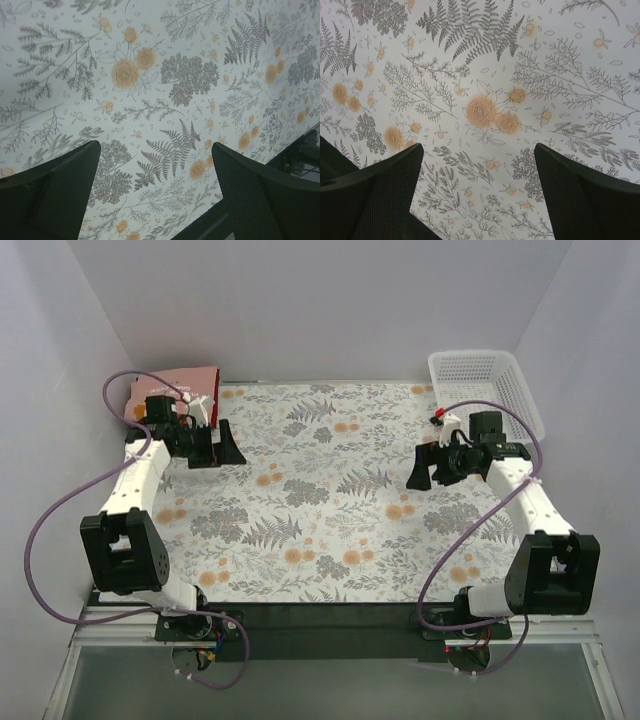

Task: Fold and stack the t-shirts
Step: Reset both grippers

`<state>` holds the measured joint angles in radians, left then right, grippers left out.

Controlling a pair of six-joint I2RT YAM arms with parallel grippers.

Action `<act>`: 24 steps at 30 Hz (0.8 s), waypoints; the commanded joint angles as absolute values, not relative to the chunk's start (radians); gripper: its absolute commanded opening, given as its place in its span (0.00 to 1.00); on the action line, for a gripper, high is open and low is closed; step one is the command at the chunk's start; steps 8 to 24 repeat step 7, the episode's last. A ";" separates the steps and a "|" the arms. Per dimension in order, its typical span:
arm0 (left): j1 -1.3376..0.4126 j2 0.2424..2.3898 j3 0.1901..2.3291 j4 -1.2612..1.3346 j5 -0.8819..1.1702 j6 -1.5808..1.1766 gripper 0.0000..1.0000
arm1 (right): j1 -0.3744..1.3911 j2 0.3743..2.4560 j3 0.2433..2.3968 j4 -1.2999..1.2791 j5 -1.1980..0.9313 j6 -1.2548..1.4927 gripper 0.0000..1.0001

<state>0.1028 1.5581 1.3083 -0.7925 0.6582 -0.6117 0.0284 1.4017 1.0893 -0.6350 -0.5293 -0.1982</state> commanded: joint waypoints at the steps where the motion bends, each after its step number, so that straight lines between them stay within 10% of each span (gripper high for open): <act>1: 0.110 1.416 1.206 -0.727 0.626 -0.637 0.94 | 0.031 1.284 1.014 -0.637 -0.523 -0.233 0.98; 24: 0.110 1.312 1.101 -0.681 0.644 -0.661 0.94 | 0.031 1.174 0.953 -0.641 -0.492 -0.252 0.98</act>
